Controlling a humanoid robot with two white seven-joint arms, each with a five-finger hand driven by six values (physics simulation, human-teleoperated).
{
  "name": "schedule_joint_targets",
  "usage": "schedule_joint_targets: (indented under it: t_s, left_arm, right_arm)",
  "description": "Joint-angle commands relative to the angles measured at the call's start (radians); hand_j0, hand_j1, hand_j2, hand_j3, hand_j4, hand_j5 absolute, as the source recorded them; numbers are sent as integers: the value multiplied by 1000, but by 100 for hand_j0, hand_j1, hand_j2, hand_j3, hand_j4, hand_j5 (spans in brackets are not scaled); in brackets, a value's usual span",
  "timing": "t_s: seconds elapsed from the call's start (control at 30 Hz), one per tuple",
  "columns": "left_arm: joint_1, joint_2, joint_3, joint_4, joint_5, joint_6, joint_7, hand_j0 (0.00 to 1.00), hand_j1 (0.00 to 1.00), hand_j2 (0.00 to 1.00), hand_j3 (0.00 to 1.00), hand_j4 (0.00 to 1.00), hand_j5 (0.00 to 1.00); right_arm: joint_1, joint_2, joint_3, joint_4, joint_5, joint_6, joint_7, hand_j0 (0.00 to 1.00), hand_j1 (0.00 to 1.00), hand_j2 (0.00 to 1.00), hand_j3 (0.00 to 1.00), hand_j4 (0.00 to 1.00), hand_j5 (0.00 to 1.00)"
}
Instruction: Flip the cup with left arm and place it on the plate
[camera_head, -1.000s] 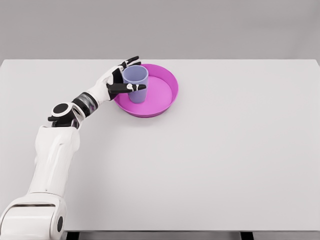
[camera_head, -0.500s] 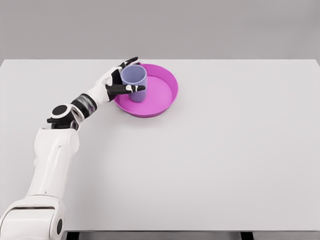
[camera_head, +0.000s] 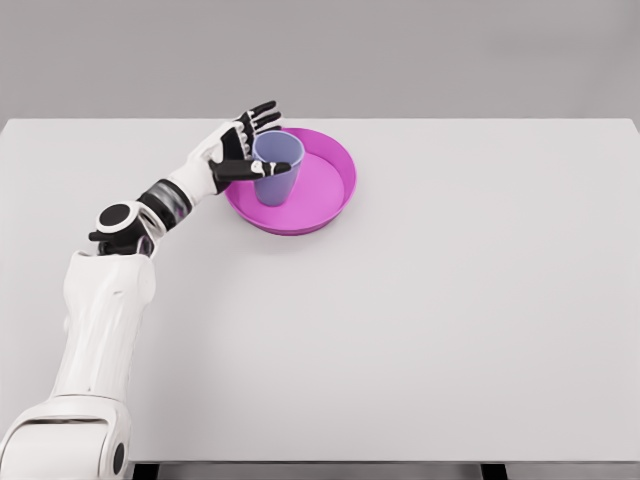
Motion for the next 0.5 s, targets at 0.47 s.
schedule_joint_targets:
  t_s: [0.47]
  left_arm:
    - [3, 2, 46, -50, 8, -23, 0, 100, 100, 100, 100, 100, 100]
  right_arm:
    - [0, 0, 0, 0, 0, 0, 1, 100, 100, 100, 100, 100, 100]
